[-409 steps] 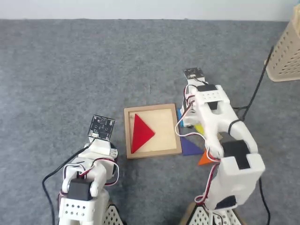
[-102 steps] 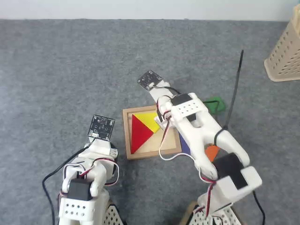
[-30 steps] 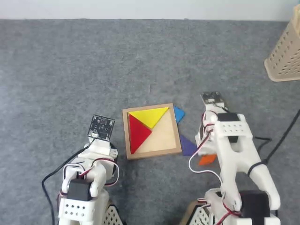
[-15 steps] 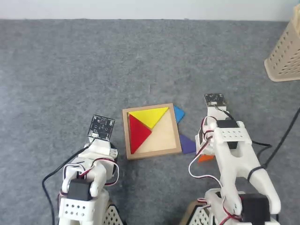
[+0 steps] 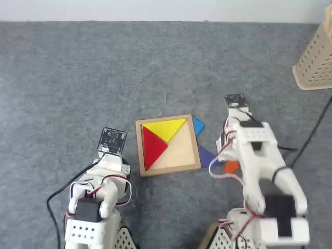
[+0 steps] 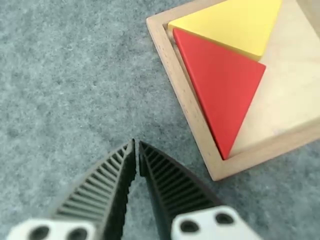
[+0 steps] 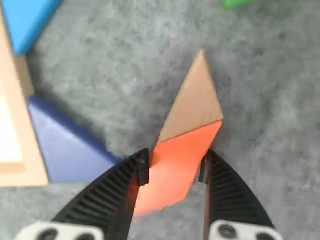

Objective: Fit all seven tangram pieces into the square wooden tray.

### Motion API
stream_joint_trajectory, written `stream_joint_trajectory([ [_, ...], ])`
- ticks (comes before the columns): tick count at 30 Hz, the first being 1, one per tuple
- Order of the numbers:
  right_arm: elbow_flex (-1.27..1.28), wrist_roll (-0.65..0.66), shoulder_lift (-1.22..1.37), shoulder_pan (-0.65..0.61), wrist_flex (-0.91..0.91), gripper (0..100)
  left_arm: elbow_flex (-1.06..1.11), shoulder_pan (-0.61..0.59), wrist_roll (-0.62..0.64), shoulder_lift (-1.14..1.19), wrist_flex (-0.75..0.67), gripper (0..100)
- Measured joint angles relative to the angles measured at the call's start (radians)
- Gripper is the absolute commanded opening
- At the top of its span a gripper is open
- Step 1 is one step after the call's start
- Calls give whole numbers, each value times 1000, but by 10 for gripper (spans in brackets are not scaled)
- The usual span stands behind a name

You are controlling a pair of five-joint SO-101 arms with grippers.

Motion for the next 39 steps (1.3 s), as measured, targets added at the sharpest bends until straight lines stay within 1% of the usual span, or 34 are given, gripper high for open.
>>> stream_joint_trajectory([
  [2,-49,38,68,6,0,177,0,0,0,0,0,12],
  [5,-91,46,107,8,23,159,0,0,0,0,0,12],
  [10,-101,46,114,15,29,8,0,0,0,0,0,12],
  [15,-103,46,71,12,29,7,0,0,0,0,0,12],
  [18,-118,52,-8,6,63,7,0,0,0,0,0,12],
  [22,-204,52,-109,-55,126,7,0,0,0,0,0,12],
  [27,-350,52,-115,-199,184,7,0,0,0,0,0,12],
  [29,-408,48,-72,-256,186,7,0,0,0,0,0,12],
  [32,-506,11,69,-313,186,7,0,0,0,0,0,12],
  [36,-628,-38,290,-353,186,7,0,0,0,0,0,12],
  [39,-689,-80,405,-370,187,9,0,2,0,0,0,12],
])
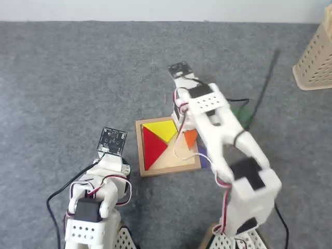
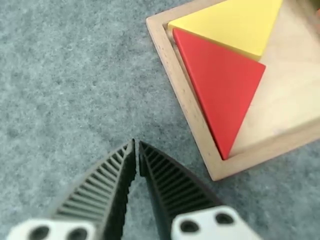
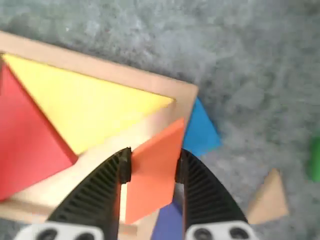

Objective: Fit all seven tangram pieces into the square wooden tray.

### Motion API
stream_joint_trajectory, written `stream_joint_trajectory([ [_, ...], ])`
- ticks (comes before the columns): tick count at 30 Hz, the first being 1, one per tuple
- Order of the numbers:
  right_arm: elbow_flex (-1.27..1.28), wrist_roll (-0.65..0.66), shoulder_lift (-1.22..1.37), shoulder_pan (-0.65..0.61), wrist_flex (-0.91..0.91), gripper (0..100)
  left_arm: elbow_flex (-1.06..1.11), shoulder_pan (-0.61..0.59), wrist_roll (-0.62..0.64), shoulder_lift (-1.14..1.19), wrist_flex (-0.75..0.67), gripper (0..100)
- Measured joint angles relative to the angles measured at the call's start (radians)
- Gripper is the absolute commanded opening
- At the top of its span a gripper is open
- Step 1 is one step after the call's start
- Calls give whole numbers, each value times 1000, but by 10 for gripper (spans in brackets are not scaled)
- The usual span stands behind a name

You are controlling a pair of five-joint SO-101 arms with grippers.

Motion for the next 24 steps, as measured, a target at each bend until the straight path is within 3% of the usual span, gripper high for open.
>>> stream_joint_trajectory([
  [6,-54,-17,87,-20,0,15,0,-2,0,0,0,12],
  [14,-77,-20,89,-32,46,207,0,-2,0,0,0,12],
  [24,-77,-20,80,-37,51,210,0,0,0,0,0,12],
])
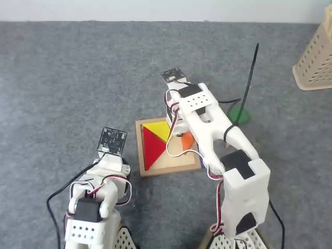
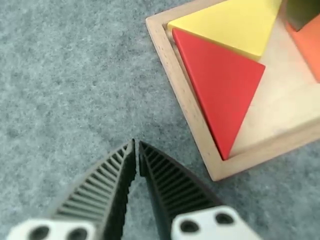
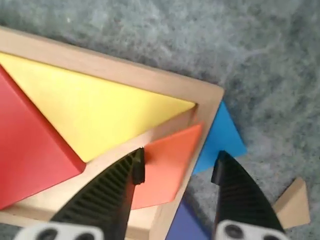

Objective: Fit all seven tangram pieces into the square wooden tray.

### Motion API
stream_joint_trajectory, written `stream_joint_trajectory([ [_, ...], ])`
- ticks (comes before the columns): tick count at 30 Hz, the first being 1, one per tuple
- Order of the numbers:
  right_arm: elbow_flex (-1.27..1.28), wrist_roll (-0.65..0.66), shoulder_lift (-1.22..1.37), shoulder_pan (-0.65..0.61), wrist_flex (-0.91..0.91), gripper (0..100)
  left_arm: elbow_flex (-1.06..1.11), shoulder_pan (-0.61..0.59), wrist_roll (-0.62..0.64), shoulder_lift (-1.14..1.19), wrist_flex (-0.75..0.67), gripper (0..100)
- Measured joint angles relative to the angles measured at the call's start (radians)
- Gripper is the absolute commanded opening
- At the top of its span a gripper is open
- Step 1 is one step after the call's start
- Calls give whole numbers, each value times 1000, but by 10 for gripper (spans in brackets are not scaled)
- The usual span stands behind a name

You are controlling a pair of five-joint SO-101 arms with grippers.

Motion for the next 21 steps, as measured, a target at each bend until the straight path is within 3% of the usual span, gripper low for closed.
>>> stream_joint_trajectory([
  [5,72,0,-132,2,-14,188,0,-2,0,0,0,12],
  [10,273,0,-281,2,-117,10,0,-2,0,0,0,12],
  [14,410,15,-311,0,-226,29,0,-2,0,0,0,12],
  [21,404,25,-252,-2,-264,29,0,-2,0,0,0,12],
])
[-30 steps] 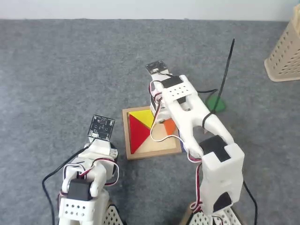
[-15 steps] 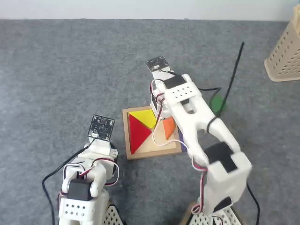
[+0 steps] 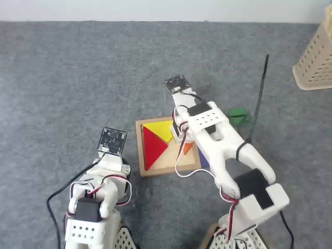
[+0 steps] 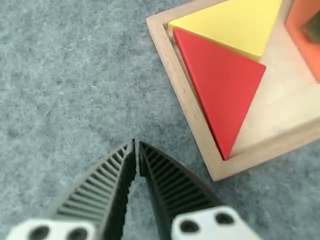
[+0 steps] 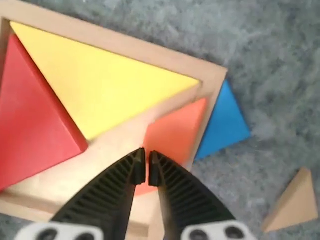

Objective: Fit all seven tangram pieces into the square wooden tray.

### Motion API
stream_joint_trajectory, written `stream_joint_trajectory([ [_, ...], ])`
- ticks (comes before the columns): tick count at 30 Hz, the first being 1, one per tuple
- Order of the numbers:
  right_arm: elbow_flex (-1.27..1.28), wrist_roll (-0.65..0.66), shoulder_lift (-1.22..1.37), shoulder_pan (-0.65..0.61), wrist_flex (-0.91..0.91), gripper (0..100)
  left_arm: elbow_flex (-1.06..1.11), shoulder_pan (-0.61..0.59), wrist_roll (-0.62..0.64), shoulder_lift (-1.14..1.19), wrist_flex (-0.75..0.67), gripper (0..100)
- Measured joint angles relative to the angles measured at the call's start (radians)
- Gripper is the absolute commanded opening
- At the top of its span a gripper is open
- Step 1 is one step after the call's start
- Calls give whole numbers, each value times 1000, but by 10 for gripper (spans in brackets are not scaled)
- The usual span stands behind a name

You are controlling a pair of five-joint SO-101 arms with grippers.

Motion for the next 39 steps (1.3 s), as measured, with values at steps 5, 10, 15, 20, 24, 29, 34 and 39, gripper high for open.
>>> stream_joint_trajectory([
  [5,-57,0,60,0,0,29,0,2,0,0,0,12],
  [10,-77,2,107,-2,-14,21,0,0,0,0,0,12],
  [15,-78,3,46,5,-9,13,0,2,0,0,0,12],
  [20,44,3,-209,2,-21,13,0,0,0,0,0,12],
  [24,198,3,-396,6,-77,13,0,2,0,0,0,12],
  [29,261,3,-402,5,-132,12,0,0,0,0,0,12],
  [34,239,3,-250,2,-137,11,0,0,0,0,0,12],
  [39,164,12,-98,3,-137,9,0,2,0,0,0,12],
])
